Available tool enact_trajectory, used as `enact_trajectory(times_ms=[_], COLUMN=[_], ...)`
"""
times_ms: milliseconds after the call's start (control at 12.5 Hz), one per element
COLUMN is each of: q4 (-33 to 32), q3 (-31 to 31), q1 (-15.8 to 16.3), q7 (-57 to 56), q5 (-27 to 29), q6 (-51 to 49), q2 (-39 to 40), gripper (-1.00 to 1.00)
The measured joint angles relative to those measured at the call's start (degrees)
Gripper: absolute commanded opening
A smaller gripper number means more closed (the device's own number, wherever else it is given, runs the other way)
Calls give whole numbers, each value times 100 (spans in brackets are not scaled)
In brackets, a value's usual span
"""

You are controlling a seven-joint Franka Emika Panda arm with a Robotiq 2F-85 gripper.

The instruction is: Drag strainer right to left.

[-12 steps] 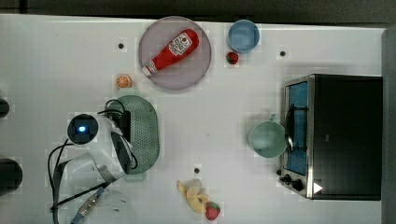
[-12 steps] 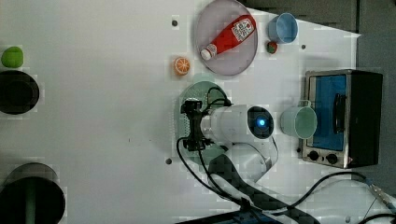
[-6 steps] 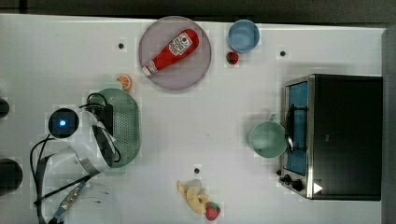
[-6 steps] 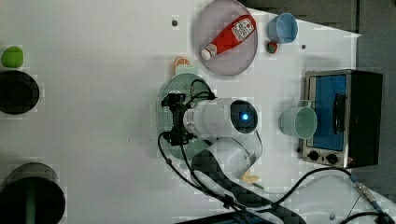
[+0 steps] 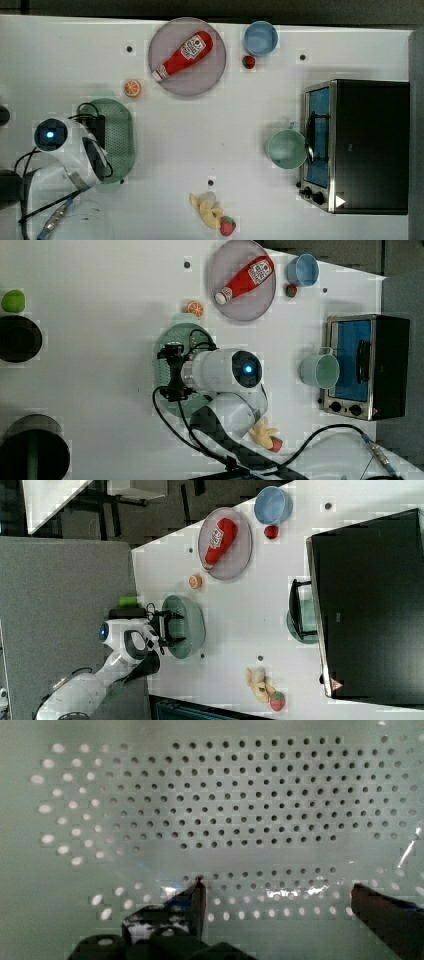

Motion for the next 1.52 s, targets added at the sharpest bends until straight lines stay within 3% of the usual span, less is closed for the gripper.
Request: enact_trajectory(times_ms=[480, 640, 880, 1200, 1520], q4=[548, 464, 369, 297, 688], q3=[20, 64, -186, -1008, -2493], q1=[386, 389, 495, 579, 403], q7=[257, 257, -50, -1642, -3992], q5=[251, -250, -355, -344, -295], q6=[11, -235, -825, -2367, -3966], q2=[280, 179, -179, -1539, -3214], gripper=[100, 100, 100, 100, 100])
